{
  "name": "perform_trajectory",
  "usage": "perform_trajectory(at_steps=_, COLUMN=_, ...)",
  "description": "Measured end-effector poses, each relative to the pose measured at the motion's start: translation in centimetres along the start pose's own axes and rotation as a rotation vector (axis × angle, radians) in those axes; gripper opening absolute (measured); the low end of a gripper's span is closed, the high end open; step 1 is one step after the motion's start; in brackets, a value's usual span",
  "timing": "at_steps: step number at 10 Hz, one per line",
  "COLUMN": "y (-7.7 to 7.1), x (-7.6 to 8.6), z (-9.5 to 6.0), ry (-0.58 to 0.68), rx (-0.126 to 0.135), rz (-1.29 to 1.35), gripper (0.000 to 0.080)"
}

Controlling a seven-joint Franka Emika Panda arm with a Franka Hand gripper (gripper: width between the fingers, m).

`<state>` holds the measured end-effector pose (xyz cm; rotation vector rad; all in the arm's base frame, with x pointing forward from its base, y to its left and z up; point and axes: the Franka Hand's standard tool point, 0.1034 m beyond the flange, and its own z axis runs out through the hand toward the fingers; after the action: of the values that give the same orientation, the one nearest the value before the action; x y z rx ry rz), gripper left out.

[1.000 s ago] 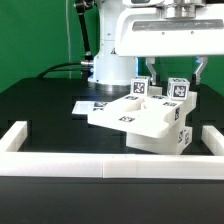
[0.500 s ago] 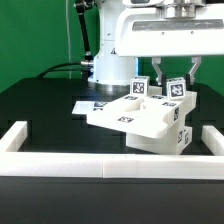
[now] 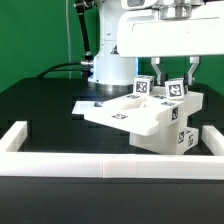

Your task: Assemble chair

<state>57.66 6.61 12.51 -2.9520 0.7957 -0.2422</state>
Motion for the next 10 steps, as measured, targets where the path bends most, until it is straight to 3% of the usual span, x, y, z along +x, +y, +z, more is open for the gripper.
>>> perform_trajectory(at_steps=10, y=-0.47, x=-0.09, z=0.00, ry=-0.012, rx=0.012, rz=0.592, gripper=0.0287)
